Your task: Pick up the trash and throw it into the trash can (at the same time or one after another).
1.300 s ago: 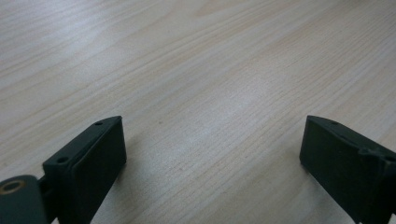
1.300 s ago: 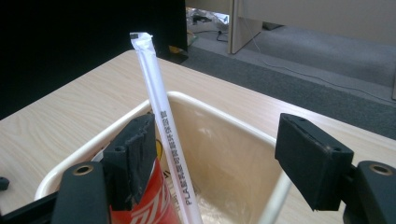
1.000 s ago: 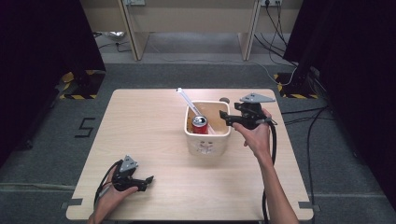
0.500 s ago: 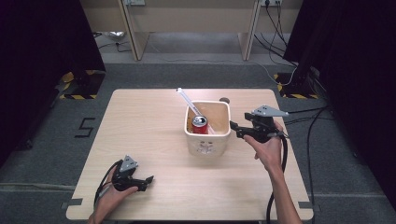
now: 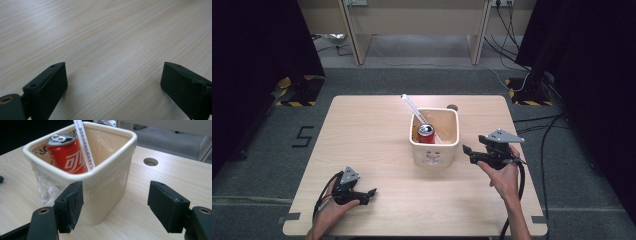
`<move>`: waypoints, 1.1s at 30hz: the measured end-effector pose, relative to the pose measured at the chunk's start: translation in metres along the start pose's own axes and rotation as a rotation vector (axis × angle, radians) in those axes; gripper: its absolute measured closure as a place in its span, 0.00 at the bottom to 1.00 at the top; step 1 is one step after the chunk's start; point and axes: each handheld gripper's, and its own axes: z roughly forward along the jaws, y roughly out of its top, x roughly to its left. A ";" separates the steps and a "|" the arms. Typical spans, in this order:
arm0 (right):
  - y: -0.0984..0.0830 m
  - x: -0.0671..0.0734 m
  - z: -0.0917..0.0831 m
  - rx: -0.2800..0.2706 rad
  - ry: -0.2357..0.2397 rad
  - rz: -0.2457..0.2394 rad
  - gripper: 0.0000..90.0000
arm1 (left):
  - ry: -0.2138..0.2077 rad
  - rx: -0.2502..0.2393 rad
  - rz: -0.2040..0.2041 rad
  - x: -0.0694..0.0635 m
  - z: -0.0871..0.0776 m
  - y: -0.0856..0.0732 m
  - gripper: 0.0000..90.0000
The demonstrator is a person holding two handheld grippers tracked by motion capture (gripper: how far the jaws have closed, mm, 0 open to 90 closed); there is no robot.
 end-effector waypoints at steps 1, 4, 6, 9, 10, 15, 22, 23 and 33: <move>-0.002 0.000 -0.001 0.000 0.000 -0.002 0.32 | -0.001 0.000 -0.001 0.000 0.000 0.000 0.07; -0.008 0.002 -0.003 0.000 -0.003 -0.007 0.32 | -0.001 0.000 -0.001 0.000 0.000 0.000 0.07; -0.012 0.004 -0.005 0.000 -0.010 -0.018 0.32 | 0.000 0.000 0.000 0.000 0.000 0.000 0.07; -0.021 0.006 -0.007 0.007 -0.011 -0.026 0.32 | 0.001 -0.002 -0.001 0.000 0.000 0.000 0.07; -0.024 0.007 -0.007 0.007 -0.010 -0.023 0.32 | 0.000 -0.001 -0.001 0.000 0.000 0.000 0.07; -0.042 0.009 -0.007 0.040 -0.017 -0.036 0.32 | 0.000 -0.001 -0.001 0.000 0.000 0.000 0.07; -0.067 0.004 0.000 0.082 -0.014 -0.014 0.31 | 0.001 -0.003 -0.001 0.000 0.000 0.000 0.07; -0.070 0.003 0.001 0.093 -0.017 -0.011 0.31 | 0.000 -0.001 -0.002 0.000 0.000 0.000 0.07; -0.094 0.000 0.010 0.181 -0.028 0.002 0.28 | 0.001 -0.002 -0.001 0.000 0.000 0.000 0.07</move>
